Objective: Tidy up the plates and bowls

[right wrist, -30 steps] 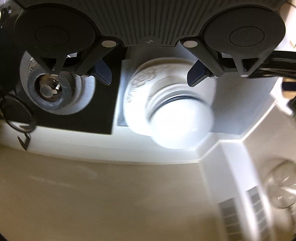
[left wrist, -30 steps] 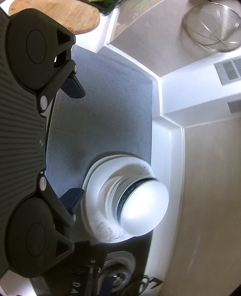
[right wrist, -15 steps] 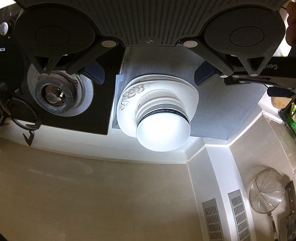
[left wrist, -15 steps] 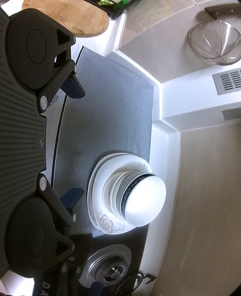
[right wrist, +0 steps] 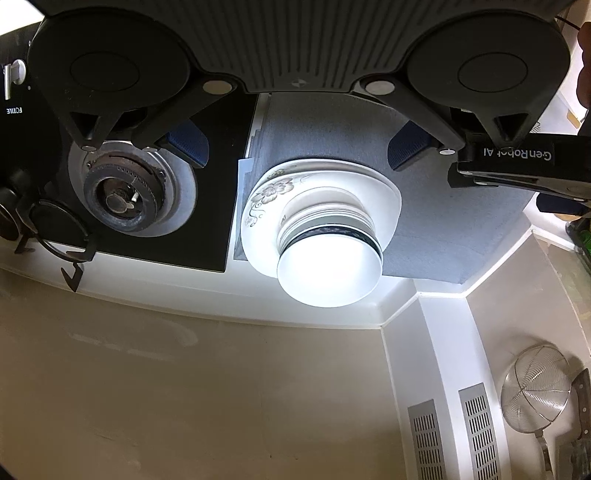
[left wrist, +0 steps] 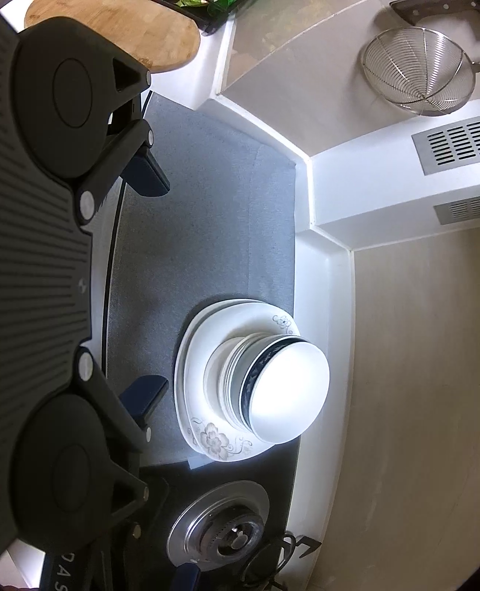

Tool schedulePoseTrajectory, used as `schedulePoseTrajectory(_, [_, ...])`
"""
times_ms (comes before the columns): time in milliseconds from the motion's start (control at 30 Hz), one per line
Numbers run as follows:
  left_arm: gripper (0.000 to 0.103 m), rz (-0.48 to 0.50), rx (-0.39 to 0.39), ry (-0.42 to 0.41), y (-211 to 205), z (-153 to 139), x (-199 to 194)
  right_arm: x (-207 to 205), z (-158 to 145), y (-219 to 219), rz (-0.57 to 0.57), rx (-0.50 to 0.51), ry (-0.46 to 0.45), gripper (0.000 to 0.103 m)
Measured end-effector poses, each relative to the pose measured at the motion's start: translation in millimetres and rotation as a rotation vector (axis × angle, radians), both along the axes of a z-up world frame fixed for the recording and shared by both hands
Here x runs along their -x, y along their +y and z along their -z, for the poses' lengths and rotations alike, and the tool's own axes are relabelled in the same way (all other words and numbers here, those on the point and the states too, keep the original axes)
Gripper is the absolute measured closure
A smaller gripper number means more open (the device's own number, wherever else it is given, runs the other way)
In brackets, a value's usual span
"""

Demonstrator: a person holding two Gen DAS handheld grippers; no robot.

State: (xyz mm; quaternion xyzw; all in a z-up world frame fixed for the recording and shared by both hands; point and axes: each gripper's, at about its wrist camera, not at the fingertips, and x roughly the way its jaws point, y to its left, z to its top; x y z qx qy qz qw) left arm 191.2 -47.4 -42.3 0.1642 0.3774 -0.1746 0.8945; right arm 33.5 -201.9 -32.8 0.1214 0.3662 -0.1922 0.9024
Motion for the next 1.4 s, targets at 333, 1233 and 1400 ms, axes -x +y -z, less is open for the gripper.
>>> schedulePoseTrajectory(333, [0.0,0.019,-0.008,-0.004,1.3,1.1,-6.0,-5.9,1.5,5.6,0.02,0.005,0.012,0.0])
schedulePoseTrajectory(1233, [0.0,0.045,-0.039,-0.042,-0.8,1.2,-8.9,-9.5,4.7,6.0,0.041,0.005,0.022,0.0])
schedulePoseTrajectory(1400, [0.0,0.046,-0.039,-0.046,-0.7,0.8,-7.6,-9.0,5.1,5.9,0.041,0.006,0.021,0.0])
